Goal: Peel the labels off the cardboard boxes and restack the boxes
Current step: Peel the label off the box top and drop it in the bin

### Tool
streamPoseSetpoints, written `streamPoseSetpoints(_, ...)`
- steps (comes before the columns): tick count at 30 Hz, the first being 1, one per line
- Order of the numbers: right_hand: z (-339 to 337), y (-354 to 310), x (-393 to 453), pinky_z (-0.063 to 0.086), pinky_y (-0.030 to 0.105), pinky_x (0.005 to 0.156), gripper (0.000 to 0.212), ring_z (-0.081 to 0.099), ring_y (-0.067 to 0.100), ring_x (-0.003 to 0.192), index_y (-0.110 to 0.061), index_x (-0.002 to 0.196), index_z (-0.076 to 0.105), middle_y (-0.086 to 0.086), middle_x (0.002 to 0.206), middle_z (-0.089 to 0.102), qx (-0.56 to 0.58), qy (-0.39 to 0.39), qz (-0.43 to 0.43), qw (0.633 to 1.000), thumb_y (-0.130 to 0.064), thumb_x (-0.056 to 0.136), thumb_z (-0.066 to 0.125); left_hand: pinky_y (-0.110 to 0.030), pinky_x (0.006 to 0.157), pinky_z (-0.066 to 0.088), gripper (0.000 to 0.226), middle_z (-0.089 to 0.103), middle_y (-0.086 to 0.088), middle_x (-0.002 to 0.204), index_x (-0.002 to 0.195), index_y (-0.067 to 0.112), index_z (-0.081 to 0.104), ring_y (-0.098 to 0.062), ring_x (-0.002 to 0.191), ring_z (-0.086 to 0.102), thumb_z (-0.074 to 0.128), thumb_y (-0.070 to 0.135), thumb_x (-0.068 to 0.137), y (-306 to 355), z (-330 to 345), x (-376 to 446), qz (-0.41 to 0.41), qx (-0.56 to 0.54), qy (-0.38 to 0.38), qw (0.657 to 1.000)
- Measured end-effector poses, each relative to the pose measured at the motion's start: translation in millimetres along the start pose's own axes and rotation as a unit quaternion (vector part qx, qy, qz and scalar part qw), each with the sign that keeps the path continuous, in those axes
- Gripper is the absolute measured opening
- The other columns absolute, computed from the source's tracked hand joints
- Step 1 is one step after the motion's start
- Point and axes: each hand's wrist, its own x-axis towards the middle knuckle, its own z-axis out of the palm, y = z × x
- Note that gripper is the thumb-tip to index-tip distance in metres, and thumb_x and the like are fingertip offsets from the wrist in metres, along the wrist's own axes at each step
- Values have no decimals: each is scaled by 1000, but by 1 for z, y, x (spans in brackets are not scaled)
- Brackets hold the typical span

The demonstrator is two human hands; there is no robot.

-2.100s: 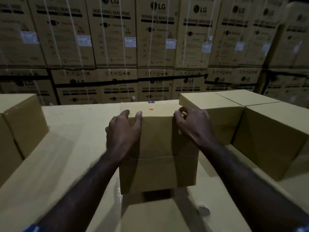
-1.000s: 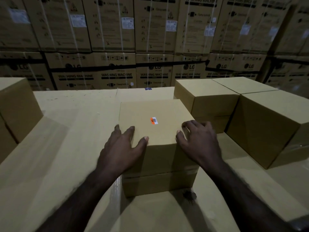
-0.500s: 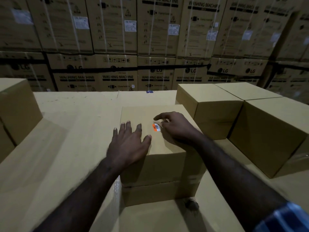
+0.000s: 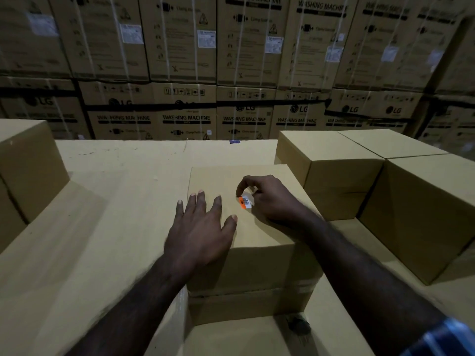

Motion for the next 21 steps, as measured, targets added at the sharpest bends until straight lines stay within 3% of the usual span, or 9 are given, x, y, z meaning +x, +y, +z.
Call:
streamPoseSetpoints(3, 0, -1, 2, 43, 53, 99, 38, 52, 25, 117, -31, 95, 62, 4, 124, 62, -17, -5, -7, 1000, 5, 86, 53, -47, 120, -5, 67, -4, -10, 162, 155, 25, 4, -27, 149, -7, 15, 58, 98, 0, -1, 0, 1, -3, -1, 1000)
streamPoseSetpoints(13, 0, -1, 2, 42, 54, 100, 35, 54, 24, 116, -28, 95, 62, 4, 122, 64, -11, 0, -14, 1000, 4, 88, 53, -46, 120, -5, 67, -5, -10, 162, 155, 25, 3, -26, 149, -7, 16, 58, 98, 0, -1, -1, 2, -10, -1, 1000)
streamPoseSetpoints(16, 0, -1, 2, 43, 54, 99, 34, 56, 23, 114, -28, 92, 63, 3, 119, 65, -5, 4, -15, 1000, 3, 88, 52, -47, 120, -5, 67, -5, -10, 162, 155, 25, 4, -26, 149, -7, 16, 58, 98, 0, 0, -1, 1, -6, 2, 1000)
streamPoseSetpoints(21, -1, 0, 1, 51, 47, 93, 30, 59, 23, 112, -20, 104, 66, 5, 120, 65, -4, 18, -16, 1000, 2, 90, 52, -46, 120, -6, 67, -5, -10, 162, 155, 25, 3, -26, 149, -8, 15, 58, 98, 0, 0, 0, 0, -4, 1, 1000)
